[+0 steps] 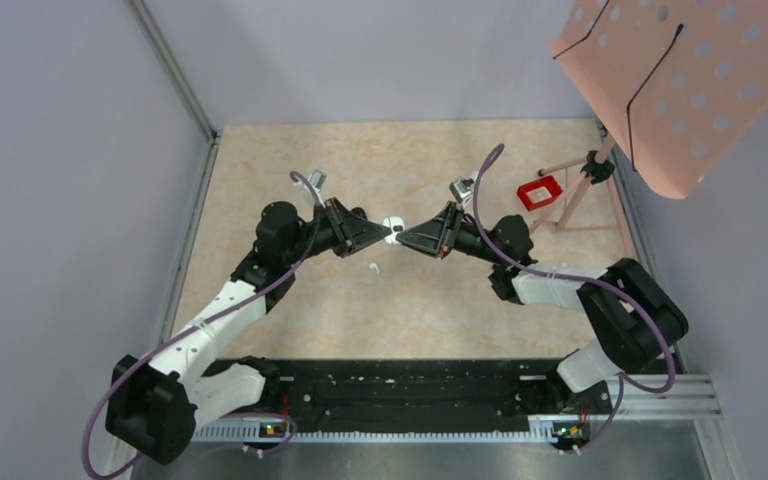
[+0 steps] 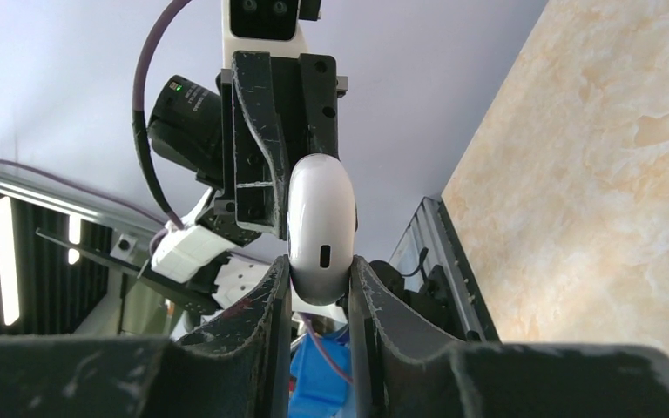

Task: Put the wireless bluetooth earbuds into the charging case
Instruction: Pass from the right arm to the left

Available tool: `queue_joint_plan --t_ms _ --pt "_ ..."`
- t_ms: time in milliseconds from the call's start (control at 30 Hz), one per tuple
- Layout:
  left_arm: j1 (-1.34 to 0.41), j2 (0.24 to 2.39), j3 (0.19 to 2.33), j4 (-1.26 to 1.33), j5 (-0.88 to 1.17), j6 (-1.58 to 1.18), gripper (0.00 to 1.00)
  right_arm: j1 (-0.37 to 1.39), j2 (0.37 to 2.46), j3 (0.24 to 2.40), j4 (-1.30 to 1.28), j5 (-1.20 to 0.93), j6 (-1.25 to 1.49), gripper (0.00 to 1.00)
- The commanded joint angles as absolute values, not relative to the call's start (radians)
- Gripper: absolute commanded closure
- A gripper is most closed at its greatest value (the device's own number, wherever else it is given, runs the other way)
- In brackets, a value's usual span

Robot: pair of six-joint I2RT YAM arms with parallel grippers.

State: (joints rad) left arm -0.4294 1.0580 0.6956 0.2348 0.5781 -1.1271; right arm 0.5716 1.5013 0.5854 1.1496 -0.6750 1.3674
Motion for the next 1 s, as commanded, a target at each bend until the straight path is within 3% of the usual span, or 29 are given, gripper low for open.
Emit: queue_joint_plan --t_ms 0,967 --pt "-0.412 1.012 0.682 0.279 0.59 -1.12 1.0 0.541 1.536 0.552 1.262 -0.651 1.421 0.76" --pt "-0.393 1.005 0.685 0.269 0.615 -1.124 1.0 0.519 1.526 0.537 1.238 -0.642 1.414 0.66"
